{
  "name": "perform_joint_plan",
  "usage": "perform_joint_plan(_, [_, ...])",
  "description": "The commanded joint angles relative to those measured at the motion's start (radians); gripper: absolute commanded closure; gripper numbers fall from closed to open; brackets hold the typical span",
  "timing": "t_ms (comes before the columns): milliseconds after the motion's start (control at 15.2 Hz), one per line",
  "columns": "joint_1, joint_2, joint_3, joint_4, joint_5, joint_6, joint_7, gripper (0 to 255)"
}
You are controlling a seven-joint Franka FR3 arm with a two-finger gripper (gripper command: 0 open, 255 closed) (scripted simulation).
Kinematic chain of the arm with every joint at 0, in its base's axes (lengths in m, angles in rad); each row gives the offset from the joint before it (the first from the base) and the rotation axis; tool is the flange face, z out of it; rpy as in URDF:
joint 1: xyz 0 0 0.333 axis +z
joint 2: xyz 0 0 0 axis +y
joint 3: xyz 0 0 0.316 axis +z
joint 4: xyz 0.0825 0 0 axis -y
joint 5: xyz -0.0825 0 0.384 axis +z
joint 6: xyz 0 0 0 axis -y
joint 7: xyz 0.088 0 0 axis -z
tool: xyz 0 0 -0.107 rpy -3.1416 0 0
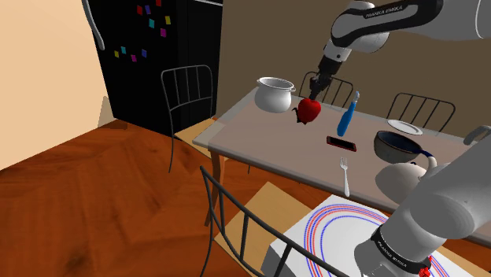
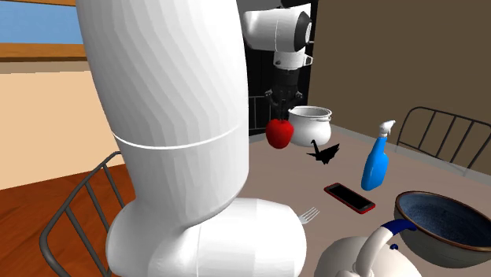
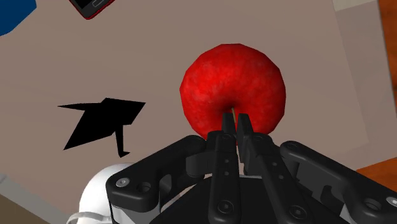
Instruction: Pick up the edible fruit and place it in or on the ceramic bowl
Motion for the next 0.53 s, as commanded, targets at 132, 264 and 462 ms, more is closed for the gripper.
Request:
perform_joint_plan(132, [0.001, -0.005, 0.003, 0.05, -0.002, -0.054, 0.006, 255])
perform_joint_plan(264, [0.001, -0.006, 0.004, 0.075, -0.003, -0.081, 0.008, 255])
perform_joint_plan(462, [-0.008, -0.023, -0.007, 0.085, -0.008, -0.108, -0.009, 255])
